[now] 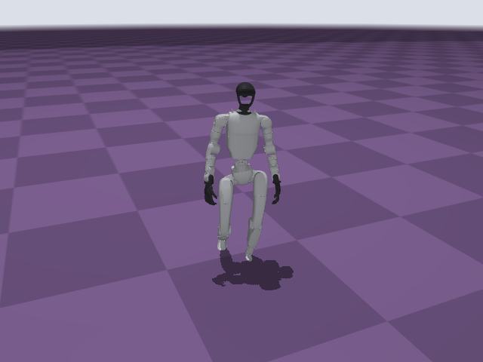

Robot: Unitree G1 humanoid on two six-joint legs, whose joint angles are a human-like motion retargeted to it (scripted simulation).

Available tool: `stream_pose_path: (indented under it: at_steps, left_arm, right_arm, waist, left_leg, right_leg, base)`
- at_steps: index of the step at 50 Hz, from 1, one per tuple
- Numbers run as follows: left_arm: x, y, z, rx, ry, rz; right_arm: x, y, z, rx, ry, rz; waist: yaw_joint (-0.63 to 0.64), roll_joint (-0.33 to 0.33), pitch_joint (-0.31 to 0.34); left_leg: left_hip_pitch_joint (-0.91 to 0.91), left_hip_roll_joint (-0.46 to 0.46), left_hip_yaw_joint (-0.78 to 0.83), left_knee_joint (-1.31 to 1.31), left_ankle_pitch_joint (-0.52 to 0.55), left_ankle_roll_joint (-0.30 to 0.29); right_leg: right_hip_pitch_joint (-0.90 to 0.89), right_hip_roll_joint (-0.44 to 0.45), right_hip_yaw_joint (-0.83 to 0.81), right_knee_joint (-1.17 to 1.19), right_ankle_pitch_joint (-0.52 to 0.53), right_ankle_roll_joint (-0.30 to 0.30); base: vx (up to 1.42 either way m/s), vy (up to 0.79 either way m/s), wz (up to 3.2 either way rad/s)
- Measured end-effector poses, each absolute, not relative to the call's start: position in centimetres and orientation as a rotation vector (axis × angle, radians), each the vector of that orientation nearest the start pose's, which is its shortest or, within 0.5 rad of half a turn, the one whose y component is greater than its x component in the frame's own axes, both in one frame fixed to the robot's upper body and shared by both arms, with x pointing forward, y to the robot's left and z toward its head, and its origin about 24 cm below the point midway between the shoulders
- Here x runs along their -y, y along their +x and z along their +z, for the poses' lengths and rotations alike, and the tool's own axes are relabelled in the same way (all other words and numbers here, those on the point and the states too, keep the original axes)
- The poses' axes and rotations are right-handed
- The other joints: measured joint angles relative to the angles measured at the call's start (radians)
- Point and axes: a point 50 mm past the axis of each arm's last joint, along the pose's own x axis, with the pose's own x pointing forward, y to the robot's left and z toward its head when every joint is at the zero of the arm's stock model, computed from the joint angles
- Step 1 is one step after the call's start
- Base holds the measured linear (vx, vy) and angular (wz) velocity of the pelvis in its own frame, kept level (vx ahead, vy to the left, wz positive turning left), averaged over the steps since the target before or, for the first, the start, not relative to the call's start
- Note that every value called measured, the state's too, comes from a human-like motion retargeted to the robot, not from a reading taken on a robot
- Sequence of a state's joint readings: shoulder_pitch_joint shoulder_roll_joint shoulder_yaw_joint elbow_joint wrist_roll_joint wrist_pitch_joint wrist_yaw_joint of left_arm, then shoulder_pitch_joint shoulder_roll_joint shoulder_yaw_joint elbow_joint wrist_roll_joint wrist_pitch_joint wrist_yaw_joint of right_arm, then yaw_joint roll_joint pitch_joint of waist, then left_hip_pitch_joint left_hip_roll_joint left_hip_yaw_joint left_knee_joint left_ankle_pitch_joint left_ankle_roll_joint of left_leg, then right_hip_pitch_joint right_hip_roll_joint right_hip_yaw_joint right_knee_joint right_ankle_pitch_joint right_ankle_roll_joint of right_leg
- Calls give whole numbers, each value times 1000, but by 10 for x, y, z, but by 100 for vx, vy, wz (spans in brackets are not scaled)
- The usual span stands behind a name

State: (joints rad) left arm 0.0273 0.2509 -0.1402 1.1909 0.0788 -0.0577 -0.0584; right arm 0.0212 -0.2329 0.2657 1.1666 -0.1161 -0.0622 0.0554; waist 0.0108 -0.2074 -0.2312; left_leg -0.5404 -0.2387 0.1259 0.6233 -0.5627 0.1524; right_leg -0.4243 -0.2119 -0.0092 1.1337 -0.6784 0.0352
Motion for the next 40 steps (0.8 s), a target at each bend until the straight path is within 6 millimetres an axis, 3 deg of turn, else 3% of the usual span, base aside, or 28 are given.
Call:
stream_pose_path:
  at_steps: [4,7,13,20,23,30,33,35,37,40]
  left_arm:
    - [-232,98,-157,-1150,348,-96]
    - [-232,106,-155,-1130,369,-109]
    - [-228,118,-151,-1096,391,-121]
    - [-222,122,-151,-1067,396,-156]
    - [-224,122,-151,-1070,392,-154]
    - [-229,98,-157,-1147,327,-104]
    - [-233,88,-159,-1174,307,-80]
    - [-236,87,-158,-1175,303,-72]
    - [-236,85,-159,-1178,308,-75]
    - [-234,87,-158,-1165,320,-84]
  right_arm:
    - [215,91,-162,-1165,-385,207]
    - [218,92,-160,-1155,-364,182]
    - [224,93,-158,-1147,-332,138]
    - [230,84,-160,-1184,-295,99]
    - [232,82,-160,-1197,-287,96]
    - [230,70,-164,-1237,-283,107]
    - [227,72,-164,-1229,-286,123]
    - [225,80,-162,-1205,-287,133]
    - [225,83,-161,-1186,-294,139]
    - [226,92,-158,-1148,-304,137]
  waist:
    - [-34,-6,21]
    - [-60,-1,38]
    - [-91,50,59]
    - [-75,90,35]
    - [-54,109,10]
    - [-28,128,-21]
    - [-5,172,-14]
    - [25,236,-5]
    - [46,247,-2]
    - [75,254,4]
  left_leg:
    - [91,-41,21,-51,-26,27]
    - [178,-63,26,-129,-30,31]
    - [324,-48,14,-249,-64,22]
    - [397,-5,27,-279,-110,3]
    - [401,31,38,-232,-149,-7]
    - [372,130,28,75,-141,-68]
    - [307,234,7,332,-67,-116]
    - [234,362,-14,544,-4,-150]
    - [174,420,-12,687,35,-144]
    - [67,487,-14,832,5,-109]
  right_leg:
    - [-125,-123,-18,253,99,-23]
    - [-233,-181,-31,324,75,-57]
    - [-384,-163,-118,120,35,-49]
    - [-447,-66,-200,-337,114,44]
    - [-418,-17,-228,-458,168,41]
    - [-352,49,-229,-357,186,-34]
    - [-283,143,-255,-374,178,-78]
    - [-207,261,-288,-479,209,-112]
    - [-191,296,-280,-465,190,-127]
    - [-154,334,-266,-474,163,-139]
  base:
    - [33,10,-39]
    - [37,5,-47]
    - [42,-2,-42]
    - [39,-9,-37]
    - [39,-11,-30]
    - [41,-12,-25]
    - [39,-11,-63]
    - [36,-10,-84]
    - [35,-7,-66]
    - [34,-7,-51]
